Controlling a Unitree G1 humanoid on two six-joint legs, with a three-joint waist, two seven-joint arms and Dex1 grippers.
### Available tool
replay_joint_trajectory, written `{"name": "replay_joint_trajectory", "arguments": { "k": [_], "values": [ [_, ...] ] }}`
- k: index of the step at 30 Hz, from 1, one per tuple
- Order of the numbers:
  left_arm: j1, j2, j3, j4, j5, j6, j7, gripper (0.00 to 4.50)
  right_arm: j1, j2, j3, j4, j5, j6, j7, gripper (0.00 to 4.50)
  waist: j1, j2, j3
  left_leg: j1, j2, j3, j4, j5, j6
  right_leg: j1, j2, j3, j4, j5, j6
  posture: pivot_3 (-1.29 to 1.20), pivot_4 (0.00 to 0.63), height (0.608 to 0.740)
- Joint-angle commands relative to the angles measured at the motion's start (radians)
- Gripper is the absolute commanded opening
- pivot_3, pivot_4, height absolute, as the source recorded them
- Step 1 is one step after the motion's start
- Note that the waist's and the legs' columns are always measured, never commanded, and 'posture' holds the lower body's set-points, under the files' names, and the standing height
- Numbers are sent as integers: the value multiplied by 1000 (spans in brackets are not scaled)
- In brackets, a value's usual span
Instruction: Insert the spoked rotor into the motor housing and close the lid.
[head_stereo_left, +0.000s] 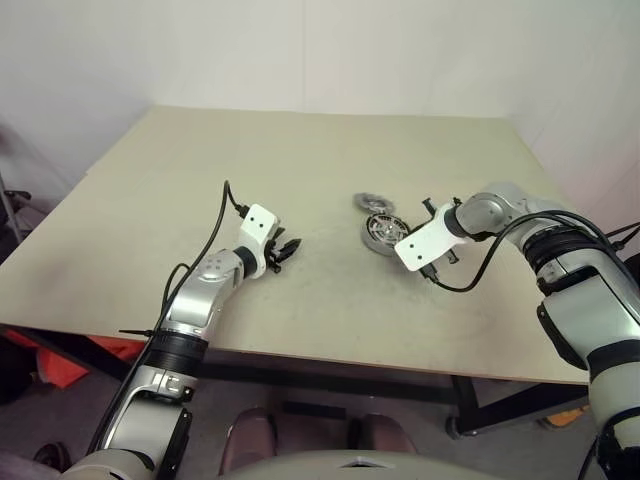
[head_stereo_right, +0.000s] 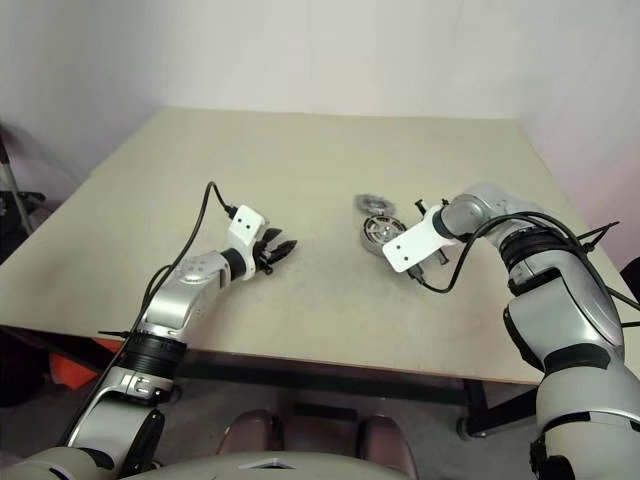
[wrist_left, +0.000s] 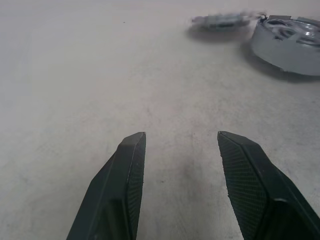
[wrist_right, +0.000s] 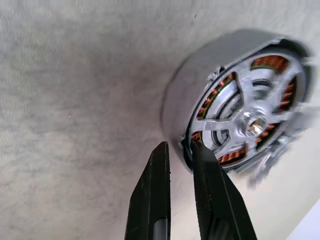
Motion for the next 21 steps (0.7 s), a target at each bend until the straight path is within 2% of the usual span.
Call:
{"name": "replay_joint_trajectory", "arguments": {
  "k": [1, 2, 6, 8, 13, 17, 21],
  "values": [
    [-17, 5, 17, -38, -9, -10, 3, 2428, -9, -3, -11, 4, 8, 6, 6, 726, 0, 0, 0, 0, 0, 0, 0, 0, 0, 0, 0, 0, 0, 0, 0, 0, 0, 740],
    [-17, 5, 17, -37, -9, -10, 3, 2428, -9, -2, -14, 4, 10, 10, 5, 726, 0, 0, 0, 0, 0, 0, 0, 0, 0, 0, 0, 0, 0, 0, 0, 0, 0, 740],
    [-16, 5, 17, -38, -9, -10, 4, 2428, 3, -4, -41, -9, 42, 43, 18, 27, 0, -1, 0, 0, 0, 0, 0, 0, 0, 0, 0, 0, 0, 0, 0, 0, 0, 740],
    [-15, 4, 18, -40, -9, -9, 5, 2428, 12, -4, -58, -23, 65, 60, 27, 3, -1, -1, 0, 0, 0, 0, 0, 0, 0, 0, 0, 0, 0, 0, 0, 0, 0, 740],
    [-4, -1, 17, -44, -9, -10, 12, 2428, 104, -1, -173, -181, 271, 261, 238, 3, 2, -1, 1, -1, 0, 0, 0, 0, 0, -1, 0, 0, -1, 0, 0, 0, 0, 740],
    [0, -2, 16, -46, -9, -9, 16, 2428, 179, -3, -247, -385, 360, 538, 329, 3, 3, 0, 1, -3, 2, 0, -1, 0, 1, -1, 0, -2, -2, 0, -1, 0, 0, 740],
    [4, -2, 15, -47, -10, -9, 18, 2428, 261, 5, -305, -674, 454, 957, 427, 3, 6, 0, 1, -3, 3, 0, -1, 0, 1, -1, 1, -3, -2, -1, -1, 0, 0, 740]
  ]
}}
